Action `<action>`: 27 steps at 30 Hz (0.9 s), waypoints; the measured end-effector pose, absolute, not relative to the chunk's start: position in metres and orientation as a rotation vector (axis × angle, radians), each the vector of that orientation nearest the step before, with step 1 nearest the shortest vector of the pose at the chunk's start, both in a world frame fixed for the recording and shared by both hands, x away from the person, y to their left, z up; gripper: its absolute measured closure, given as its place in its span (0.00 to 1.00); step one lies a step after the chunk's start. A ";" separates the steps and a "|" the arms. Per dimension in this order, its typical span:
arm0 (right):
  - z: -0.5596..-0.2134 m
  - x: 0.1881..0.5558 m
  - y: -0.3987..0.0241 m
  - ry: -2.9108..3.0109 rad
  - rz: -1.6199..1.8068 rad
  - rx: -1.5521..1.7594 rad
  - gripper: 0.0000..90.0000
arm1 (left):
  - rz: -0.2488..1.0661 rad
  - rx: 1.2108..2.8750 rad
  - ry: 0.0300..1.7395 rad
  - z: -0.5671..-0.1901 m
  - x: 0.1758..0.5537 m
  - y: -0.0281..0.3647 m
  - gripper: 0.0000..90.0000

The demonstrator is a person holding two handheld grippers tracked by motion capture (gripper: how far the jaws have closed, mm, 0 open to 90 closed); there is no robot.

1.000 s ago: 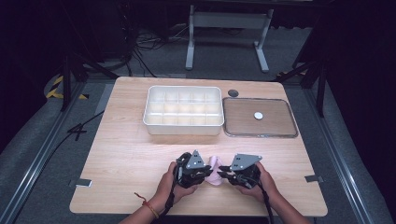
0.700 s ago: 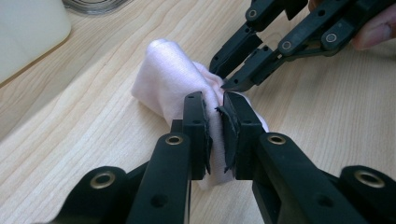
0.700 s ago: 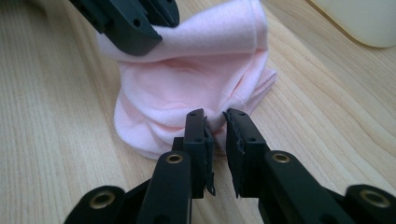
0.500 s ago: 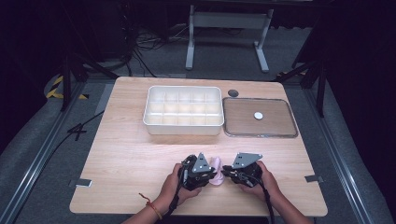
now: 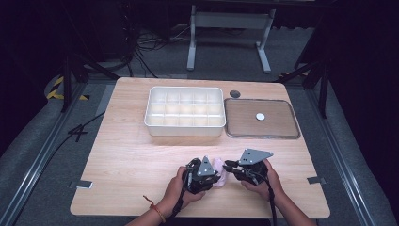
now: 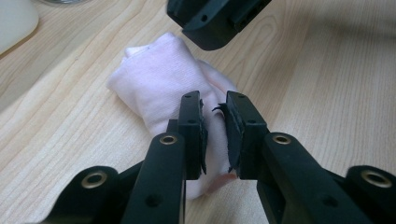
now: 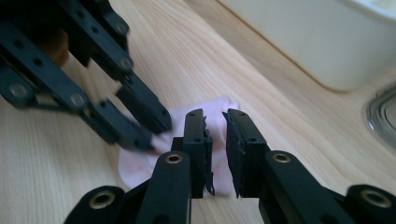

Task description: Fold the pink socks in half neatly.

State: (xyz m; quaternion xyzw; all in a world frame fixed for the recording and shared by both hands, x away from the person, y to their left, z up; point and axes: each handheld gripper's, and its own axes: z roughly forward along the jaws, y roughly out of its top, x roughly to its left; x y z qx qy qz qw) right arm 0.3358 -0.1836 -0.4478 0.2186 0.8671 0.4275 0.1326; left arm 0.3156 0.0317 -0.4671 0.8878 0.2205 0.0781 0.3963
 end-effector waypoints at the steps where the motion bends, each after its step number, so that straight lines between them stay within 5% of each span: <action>1: -0.446 0.335 -0.180 2.504 1.249 0.623 0.87 | 0.203 2.251 0.556 -0.467 0.315 0.031 0.85; 13: -0.460 0.342 -0.165 2.558 1.150 0.622 0.89 | 0.177 2.245 0.518 -0.466 0.312 0.032 0.78; 27: -0.464 0.343 -0.169 2.571 1.157 0.627 0.90 | 0.140 2.223 0.467 -0.454 0.312 0.047 0.95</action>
